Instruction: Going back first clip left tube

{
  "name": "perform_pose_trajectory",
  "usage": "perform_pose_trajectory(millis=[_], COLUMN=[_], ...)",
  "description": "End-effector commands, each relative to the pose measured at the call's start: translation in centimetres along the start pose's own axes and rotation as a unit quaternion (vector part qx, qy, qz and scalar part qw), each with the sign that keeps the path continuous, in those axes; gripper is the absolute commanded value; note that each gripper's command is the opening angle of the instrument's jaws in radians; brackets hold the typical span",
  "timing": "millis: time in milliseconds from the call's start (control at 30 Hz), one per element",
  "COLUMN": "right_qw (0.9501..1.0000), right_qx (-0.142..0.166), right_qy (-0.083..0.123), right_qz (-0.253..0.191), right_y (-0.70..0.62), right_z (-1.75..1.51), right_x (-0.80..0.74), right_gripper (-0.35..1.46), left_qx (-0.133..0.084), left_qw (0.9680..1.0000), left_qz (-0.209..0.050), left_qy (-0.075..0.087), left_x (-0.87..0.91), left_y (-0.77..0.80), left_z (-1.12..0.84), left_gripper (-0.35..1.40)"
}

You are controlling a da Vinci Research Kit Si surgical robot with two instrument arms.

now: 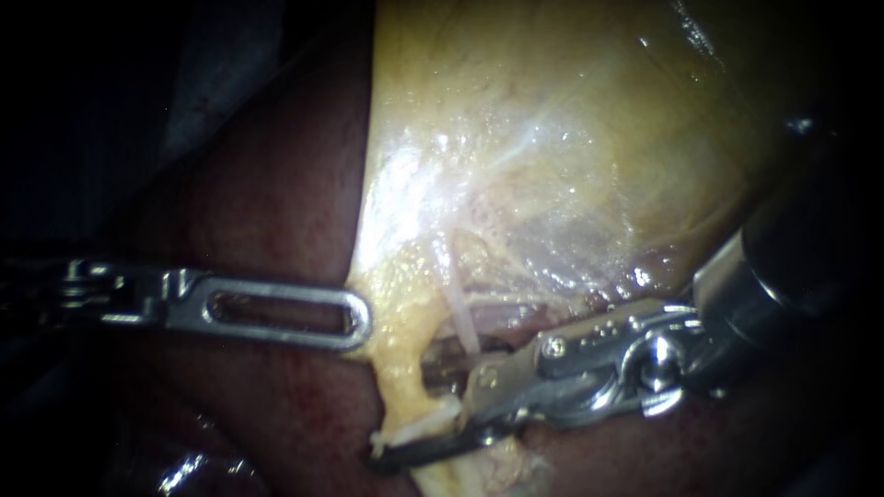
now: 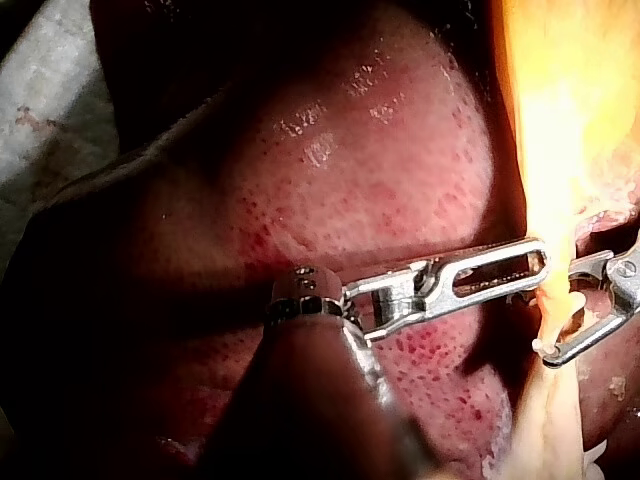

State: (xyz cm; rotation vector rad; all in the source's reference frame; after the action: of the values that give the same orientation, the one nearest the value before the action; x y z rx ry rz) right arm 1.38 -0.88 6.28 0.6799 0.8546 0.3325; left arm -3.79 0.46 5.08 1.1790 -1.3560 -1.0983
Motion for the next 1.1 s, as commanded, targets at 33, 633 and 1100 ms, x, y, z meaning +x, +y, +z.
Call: perform_pose_trajectory(millis=[33,633,1100], right_qw=[1.0,0.9998,0.9997], right_qx=[0.001,-0.009,-0.016], right_qy=[0.0,-0.016,-0.016], right_qz=[-0.001,0.004,0.004], right_y=[-0.02,-0.11,-0.08], right_z=[-0.01,-0.26,0.02], right_x=[0.0,-0.03,0.0], right_gripper=[0.52,0.48,0.55], left_qx=[0.0,0.0,0.0], left_qw=[1.0,1.0,1.0], left_qz=[0.0,0.003,0.003], left_qy=[0.0,0.0,0.0], left_x=[0.0,0.0,0.0], left_y=[0.0,0.01,0.02], left_z=[0.0,0.0,0.01], left_gripper=[-0.35,-0.35,-0.35])
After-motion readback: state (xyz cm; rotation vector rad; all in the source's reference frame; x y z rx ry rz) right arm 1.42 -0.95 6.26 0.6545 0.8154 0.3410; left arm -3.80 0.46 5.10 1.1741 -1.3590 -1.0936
